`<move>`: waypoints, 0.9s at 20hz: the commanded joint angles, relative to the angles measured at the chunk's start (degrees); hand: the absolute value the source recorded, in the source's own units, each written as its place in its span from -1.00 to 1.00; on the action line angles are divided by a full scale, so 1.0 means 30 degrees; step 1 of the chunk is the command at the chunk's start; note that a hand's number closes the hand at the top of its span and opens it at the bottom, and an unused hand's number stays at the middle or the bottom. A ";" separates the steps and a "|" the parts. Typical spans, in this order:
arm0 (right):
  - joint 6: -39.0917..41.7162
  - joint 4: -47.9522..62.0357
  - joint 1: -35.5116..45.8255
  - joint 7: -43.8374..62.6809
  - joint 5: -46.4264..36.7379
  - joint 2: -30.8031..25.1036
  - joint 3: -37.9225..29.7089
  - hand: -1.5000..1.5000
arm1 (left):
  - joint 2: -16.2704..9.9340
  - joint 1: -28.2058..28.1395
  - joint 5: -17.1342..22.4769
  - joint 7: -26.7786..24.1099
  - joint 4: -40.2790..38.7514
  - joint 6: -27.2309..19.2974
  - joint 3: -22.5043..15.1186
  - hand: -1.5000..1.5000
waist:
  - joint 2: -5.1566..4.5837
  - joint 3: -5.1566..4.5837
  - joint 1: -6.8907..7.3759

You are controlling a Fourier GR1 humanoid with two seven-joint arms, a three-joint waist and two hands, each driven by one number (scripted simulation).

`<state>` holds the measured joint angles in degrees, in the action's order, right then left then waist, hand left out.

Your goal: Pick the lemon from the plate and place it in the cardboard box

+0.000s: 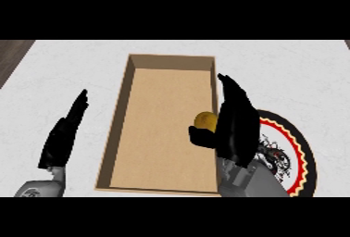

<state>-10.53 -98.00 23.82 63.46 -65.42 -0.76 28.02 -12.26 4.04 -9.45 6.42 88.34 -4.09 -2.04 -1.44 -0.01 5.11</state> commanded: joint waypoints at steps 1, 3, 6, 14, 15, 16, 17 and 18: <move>-0.4633 0.2097 0.2915 0.2365 0.0418 0.0240 -0.1023 -1.00 | 0.0108 -0.0575 -0.0145 -0.0406 -0.0177 0.0005 -0.0194 0.00 | 0.0156 0.0010 0.0021; -0.6234 0.2660 0.3527 0.2125 0.0160 0.0242 -0.2223 -1.00 | -0.0131 -0.0169 0.0199 -0.0176 -0.0275 0.0254 0.0182 0.00 | 0.0132 0.0021 -0.0117; -0.8579 0.2634 0.3861 0.1620 -0.0081 0.0244 -0.2906 -1.00 | -0.0343 -0.0069 0.0152 0.0171 -0.0134 0.0118 0.0496 0.00 | 0.0286 0.0033 -0.0520; -1.1975 0.0000 0.1934 0.1206 -0.0284 0.0248 -0.4239 -1.00 | -0.0195 -0.0965 0.0287 -0.0025 -0.0259 -0.0252 0.1008 0.00 | 0.0566 0.0015 -0.1627; -1.1743 -0.0594 0.1760 0.1757 -0.1435 0.0248 -0.4781 -1.00 | -0.0089 -0.1140 0.0194 -0.0564 -0.0481 -0.0524 0.1127 0.00 | 0.0625 -0.0004 -0.1815; -1.1573 -0.0992 0.1582 0.2106 -0.1786 0.0249 -0.4737 -1.00 | -0.0076 -0.1379 -0.0202 -0.0139 0.0010 -0.0575 0.0735 0.00 | 0.0633 0.0002 -0.1762; -1.1912 -0.2408 -0.0681 0.1221 -0.1851 0.0249 -0.4691 -1.00 | -0.0317 -0.1116 0.0041 -0.0011 -0.0280 -0.0412 0.1104 0.00 | 0.0670 0.0014 -0.2152; -1.1620 -0.3304 -0.1373 0.1141 -0.2135 0.0250 -0.4696 -1.00 | -0.0225 -0.1469 0.0339 0.0360 0.0623 -0.0263 0.1063 0.00 | 0.0687 0.0015 -0.2025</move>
<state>-40.92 -100.48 26.33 59.96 -68.73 -0.13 14.62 -12.82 0.95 -9.09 6.09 87.93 -5.08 0.69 0.30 0.02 0.10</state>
